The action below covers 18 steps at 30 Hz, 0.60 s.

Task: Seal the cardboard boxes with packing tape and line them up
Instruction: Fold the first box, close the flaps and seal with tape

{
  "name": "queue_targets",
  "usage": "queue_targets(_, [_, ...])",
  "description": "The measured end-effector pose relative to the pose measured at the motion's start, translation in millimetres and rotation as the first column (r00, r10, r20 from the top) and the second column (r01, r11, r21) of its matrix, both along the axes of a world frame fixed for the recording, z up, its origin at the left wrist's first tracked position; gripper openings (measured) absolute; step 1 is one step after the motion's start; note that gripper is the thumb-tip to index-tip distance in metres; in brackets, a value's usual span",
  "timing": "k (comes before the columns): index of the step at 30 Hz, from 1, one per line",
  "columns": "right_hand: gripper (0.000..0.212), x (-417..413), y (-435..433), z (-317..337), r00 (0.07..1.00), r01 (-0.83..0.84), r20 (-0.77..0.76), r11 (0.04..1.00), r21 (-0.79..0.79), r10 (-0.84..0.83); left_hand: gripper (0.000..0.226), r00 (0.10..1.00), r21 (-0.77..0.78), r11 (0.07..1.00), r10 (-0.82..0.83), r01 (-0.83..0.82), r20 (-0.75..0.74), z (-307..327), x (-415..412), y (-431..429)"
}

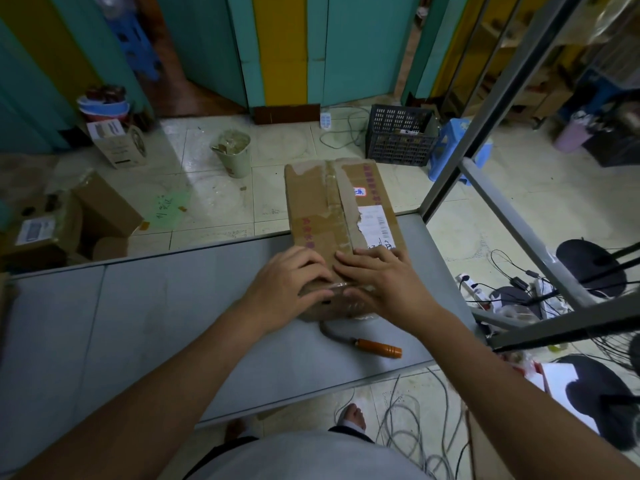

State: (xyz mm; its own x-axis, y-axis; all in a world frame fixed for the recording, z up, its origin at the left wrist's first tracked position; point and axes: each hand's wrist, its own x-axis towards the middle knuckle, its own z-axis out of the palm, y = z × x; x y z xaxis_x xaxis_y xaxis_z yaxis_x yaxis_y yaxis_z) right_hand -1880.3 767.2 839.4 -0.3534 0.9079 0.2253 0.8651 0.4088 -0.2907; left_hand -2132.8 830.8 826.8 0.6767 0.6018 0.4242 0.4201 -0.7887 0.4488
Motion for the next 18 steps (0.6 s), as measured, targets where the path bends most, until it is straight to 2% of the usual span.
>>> queue_targets(4, [0.044,1,0,-11,1.0,-0.023,0.0,0.994,0.111,0.023,0.02,1.0,0.151,0.988,-0.019,0.016,0.018,-17,-2,1])
queue_targets(7, [0.043,4,1,-10,0.998,-0.041,-0.037,0.991,0.126,0.046,0.019,0.999,0.238,0.971,-0.03,0.024,0.023,-20,0,0])
queue_targets(12, [0.042,28,-3,1,0.986,-0.103,-0.127,0.995,0.012,0.103,0.024,0.997,0.104,0.991,-0.08,0.079,-0.001,-9,-12,0])
queue_targets(18, [0.043,68,-15,1,0.992,-0.006,-0.125,0.999,0.032,0.01,0.026,0.997,0.049,0.996,-0.071,0.072,-0.017,-2,-20,-2])
